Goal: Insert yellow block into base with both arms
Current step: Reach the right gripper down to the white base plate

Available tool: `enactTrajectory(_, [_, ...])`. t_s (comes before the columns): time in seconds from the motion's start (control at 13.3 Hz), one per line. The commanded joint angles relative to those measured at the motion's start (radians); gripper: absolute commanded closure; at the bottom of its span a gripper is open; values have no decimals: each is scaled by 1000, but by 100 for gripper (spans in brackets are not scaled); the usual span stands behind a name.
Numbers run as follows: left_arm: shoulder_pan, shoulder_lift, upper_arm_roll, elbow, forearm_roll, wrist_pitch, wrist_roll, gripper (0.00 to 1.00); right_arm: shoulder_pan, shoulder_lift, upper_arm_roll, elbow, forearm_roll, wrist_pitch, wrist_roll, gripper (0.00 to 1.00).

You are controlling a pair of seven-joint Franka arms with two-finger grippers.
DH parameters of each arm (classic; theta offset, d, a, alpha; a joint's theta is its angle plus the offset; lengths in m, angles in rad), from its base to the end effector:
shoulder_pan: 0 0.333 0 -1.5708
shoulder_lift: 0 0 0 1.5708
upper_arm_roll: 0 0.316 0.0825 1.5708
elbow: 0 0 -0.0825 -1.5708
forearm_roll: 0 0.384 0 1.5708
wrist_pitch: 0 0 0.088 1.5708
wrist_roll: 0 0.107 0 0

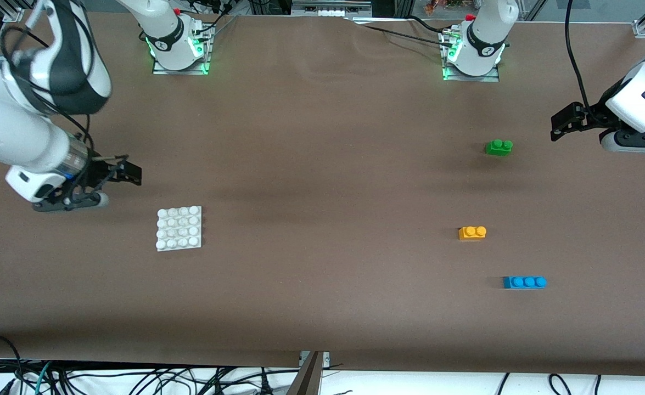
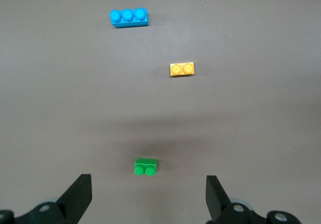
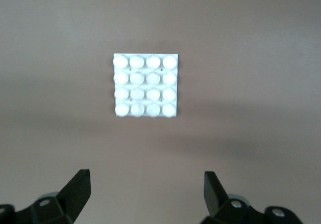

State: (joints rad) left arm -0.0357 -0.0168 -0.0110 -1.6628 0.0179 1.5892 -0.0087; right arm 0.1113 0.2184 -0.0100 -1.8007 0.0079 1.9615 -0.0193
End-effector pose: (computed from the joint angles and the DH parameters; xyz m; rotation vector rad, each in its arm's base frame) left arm 0.5476 -0.0237 0.5920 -3.1201 0.0606 0.0878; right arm 0.6093 0.0628 0.4196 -3.1322 -0.1843 0.0906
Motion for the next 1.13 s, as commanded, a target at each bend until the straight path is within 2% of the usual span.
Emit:
enactTrajectory(0.0, [3, -3, 2, 8, -15, -15, 7, 0, -8, 51, -4, -75, 17, 136, -11, 0])
enactTrajectory(0.3, [3, -3, 2, 8, -13, -15, 7, 0, -15, 110, -5, -212, 17, 419, -16, 0])
enactTrajectory(0.9, [3, -3, 0, 9, -13, -15, 6, 0, -47, 245, -2, -184, 18, 612, -44, 0])
enactTrajectory(1.05, [3, -3, 0, 9, -13, -15, 6, 0, -56, 278, -2, -158, 58, 614, -47, 0])
